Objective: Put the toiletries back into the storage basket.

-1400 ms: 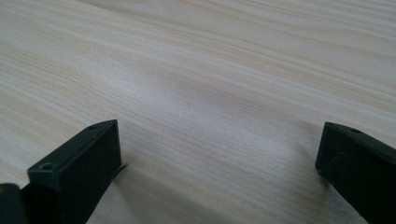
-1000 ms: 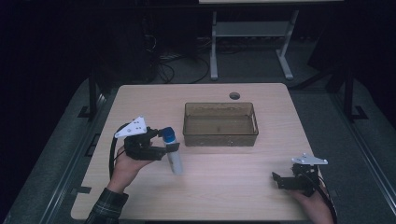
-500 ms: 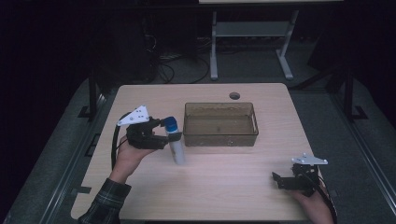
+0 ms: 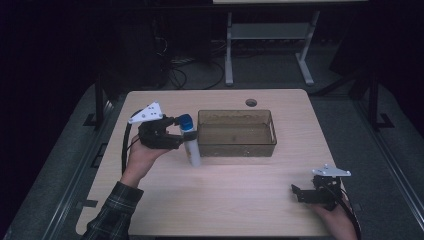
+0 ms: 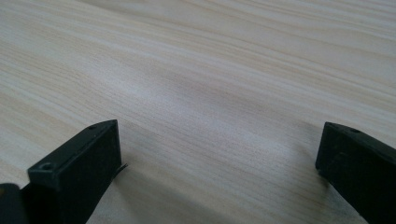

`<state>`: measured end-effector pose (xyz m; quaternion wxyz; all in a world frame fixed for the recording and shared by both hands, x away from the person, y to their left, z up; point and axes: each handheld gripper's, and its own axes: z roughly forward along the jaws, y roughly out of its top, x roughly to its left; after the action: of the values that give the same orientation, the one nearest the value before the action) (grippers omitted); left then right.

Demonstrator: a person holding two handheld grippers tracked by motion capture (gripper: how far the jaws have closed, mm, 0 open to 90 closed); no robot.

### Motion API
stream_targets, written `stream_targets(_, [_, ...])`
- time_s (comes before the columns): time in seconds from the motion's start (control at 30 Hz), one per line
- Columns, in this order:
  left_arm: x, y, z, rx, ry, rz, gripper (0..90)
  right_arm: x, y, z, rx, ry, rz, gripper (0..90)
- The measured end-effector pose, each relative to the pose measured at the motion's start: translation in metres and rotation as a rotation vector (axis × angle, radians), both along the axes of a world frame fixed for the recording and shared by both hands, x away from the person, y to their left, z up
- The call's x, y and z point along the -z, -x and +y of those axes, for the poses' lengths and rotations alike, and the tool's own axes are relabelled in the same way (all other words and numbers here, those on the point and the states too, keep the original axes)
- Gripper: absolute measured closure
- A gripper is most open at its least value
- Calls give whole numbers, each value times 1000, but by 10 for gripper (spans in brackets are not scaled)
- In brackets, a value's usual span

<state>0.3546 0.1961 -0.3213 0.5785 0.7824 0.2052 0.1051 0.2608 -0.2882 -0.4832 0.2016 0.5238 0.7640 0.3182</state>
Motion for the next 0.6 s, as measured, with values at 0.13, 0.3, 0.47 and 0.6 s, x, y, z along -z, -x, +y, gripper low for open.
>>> stream_targets(0.13, [-5, -5, -2, 0, -2, -11, 353, 0, 0, 0, 0, 1, 0, 0])
stream_targets(0.3, [-9, -10, -5, -3, 1, -16, 353, 0, 0, 0, 1, 0, 1, 0])
stream_targets(0.47, [-13, -15, -8, -12, 0, -24, 353, 0, 0, 0, 1, 0, 1, 0])
stream_targets(0.6, [-14, -18, -12, -38, -1, -34, 353, 0, 0, 0, 1, 0, 1, 0])
